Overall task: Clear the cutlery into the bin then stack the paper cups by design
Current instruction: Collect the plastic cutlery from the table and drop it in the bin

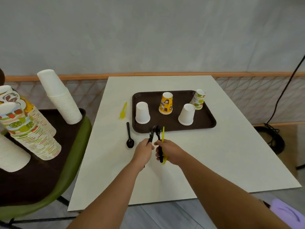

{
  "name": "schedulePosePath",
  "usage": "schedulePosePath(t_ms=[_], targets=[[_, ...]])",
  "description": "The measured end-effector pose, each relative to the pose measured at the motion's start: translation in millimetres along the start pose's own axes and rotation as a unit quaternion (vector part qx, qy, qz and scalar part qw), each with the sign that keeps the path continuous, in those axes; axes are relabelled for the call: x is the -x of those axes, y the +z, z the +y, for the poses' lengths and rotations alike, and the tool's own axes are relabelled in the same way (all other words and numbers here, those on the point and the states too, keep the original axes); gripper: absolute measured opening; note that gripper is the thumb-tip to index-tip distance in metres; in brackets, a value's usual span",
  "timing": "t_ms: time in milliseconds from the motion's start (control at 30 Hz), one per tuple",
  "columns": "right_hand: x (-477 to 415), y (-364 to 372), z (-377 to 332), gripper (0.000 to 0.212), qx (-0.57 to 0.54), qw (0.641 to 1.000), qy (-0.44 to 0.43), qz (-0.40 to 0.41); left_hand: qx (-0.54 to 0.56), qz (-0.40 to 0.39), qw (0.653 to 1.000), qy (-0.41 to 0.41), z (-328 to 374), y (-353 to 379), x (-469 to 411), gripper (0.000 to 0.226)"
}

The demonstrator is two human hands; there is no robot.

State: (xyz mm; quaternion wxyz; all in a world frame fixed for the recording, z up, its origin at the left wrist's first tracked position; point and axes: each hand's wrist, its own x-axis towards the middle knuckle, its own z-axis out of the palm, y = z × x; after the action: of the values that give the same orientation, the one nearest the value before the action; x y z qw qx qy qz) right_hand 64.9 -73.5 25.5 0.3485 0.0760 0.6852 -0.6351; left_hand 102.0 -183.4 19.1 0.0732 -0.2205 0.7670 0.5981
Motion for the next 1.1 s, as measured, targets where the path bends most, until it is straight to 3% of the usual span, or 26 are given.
schedulePosePath(t_ms=[100, 267, 467, 833, 967, 1100], targets=[[13.2, -23.6, 4.0, 0.032, -0.035, 0.999, -0.033, 0.016, -0.022, -0.028, 0.999, 0.026, 9.6, 32.1, 7.5, 0.027], [39.3, -75.0, 17.3, 0.030, 0.030, 0.992, -0.081, 0.095, -0.049, -0.078, 0.993, 0.076, 25.4, 92.0, 28.3, 0.029], [81.4, -160.6, 47.6, 0.021, -0.078, 0.971, -0.101, 0.201, -0.008, -0.154, 0.984, 0.090, 51.4, 181.7, 65.0, 0.030], [216.1, -341.9, 120.9, 0.017, -0.155, 0.924, -0.113, 0.330, 0.007, -0.196, 0.978, 0.075, 78.8, 387.9, 154.9, 0.002], [257.1, -398.0, 153.4, 0.027, -0.203, 0.917, -0.103, 0.326, -0.001, -0.252, 0.967, 0.039, 83.1, 460.1, 183.4, 0.006], [284.4, -439.5, 178.6, 0.018, -0.226, 0.918, -0.081, 0.315, -0.035, -0.348, 0.937, -0.019, 87.4, 510.0, 204.1, 0.033]])
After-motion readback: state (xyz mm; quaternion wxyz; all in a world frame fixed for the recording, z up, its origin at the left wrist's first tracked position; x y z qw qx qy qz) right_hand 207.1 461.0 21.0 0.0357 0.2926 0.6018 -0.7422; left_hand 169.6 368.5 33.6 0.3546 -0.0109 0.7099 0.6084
